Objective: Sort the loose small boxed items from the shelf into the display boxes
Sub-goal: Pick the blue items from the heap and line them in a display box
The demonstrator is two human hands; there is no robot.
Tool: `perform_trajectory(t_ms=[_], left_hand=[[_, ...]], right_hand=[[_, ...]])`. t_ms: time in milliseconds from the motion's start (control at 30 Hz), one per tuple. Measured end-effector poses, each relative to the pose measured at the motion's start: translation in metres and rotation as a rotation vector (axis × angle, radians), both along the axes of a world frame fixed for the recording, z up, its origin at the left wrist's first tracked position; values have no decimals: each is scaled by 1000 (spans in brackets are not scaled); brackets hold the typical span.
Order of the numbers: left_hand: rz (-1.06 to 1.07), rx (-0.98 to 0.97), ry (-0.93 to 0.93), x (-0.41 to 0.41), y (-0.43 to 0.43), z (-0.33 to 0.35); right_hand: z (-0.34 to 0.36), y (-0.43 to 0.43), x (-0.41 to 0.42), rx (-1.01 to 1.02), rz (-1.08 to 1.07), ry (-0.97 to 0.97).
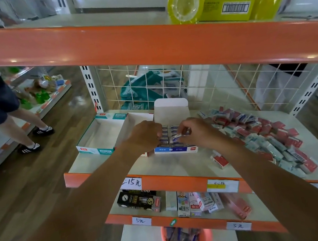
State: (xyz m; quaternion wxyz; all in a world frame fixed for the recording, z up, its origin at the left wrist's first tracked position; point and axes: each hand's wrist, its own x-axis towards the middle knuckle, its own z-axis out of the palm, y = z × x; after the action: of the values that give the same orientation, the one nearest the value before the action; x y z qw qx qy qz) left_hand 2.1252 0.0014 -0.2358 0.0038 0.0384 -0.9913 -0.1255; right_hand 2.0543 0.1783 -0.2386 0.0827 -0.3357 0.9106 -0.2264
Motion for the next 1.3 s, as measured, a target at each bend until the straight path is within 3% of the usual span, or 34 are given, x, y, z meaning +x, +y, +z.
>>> perform_trajectory(t_ms=[533,1033,1300], left_hand=[[-23,9,5,-4,-1,-3],[-56,-2,-15,-13,-6,-4],[-64,-136,81,-27,10,8]], right_hand=[[-6,-11,5,231,19,255],[-9,-12,1,180,-5,152],[-5,4,-1,164,-25,298]])
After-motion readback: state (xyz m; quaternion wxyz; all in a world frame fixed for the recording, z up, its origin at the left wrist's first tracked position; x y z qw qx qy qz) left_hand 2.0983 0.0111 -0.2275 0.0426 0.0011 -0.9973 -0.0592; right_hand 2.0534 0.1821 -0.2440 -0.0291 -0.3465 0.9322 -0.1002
